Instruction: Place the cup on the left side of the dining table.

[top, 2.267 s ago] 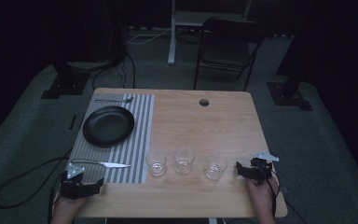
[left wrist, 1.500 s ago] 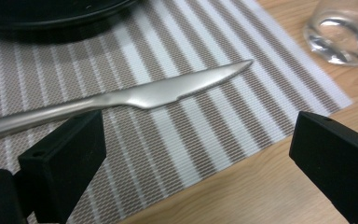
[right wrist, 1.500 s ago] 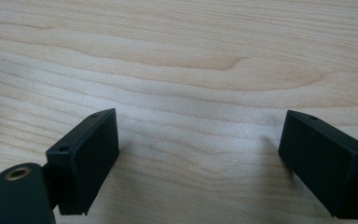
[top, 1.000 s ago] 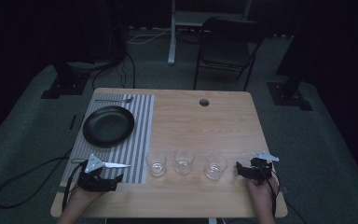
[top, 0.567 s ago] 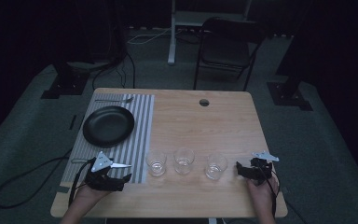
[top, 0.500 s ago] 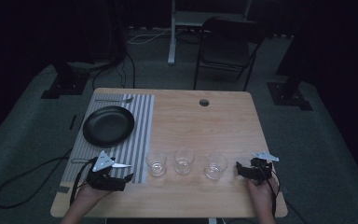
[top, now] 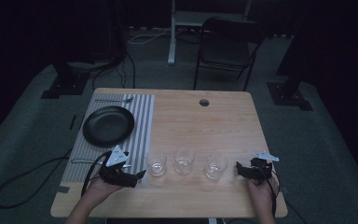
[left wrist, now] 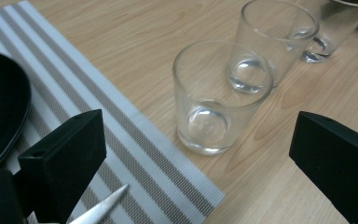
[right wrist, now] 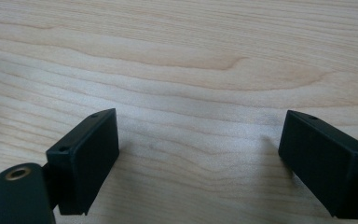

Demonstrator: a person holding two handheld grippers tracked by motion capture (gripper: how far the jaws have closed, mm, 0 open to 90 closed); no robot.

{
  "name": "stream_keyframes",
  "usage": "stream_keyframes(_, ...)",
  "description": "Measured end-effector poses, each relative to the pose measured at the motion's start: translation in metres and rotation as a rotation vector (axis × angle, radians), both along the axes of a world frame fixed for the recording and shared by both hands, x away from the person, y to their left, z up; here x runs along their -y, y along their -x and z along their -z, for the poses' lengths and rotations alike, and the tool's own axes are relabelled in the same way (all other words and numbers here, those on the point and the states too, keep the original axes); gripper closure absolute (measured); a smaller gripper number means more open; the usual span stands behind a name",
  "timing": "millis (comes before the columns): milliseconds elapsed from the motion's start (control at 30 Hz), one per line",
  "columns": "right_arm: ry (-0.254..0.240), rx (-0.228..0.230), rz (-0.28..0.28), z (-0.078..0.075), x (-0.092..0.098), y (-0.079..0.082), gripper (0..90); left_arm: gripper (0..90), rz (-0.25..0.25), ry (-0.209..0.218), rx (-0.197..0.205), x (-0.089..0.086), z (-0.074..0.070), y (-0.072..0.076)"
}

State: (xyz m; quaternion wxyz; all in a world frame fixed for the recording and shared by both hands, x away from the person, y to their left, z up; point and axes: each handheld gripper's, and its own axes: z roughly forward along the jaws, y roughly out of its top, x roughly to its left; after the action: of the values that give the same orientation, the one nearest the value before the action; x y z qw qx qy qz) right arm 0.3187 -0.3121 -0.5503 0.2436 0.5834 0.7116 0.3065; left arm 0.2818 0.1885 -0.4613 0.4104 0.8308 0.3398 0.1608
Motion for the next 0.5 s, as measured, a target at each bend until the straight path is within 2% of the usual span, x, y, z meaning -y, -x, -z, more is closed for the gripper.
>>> stream_keyframes(367,0.000,0.000,0.000,0.000,0.000,0.000,11.7,4.2,0.060,-0.007,0.006,0.023,-0.009,-0.012)
stream_keyframes(500,0.000,0.000,0.000,0.000,0.000,0.000,11.7,4.2,0.083,-0.027,0.002,0.033,-0.011,-0.017)
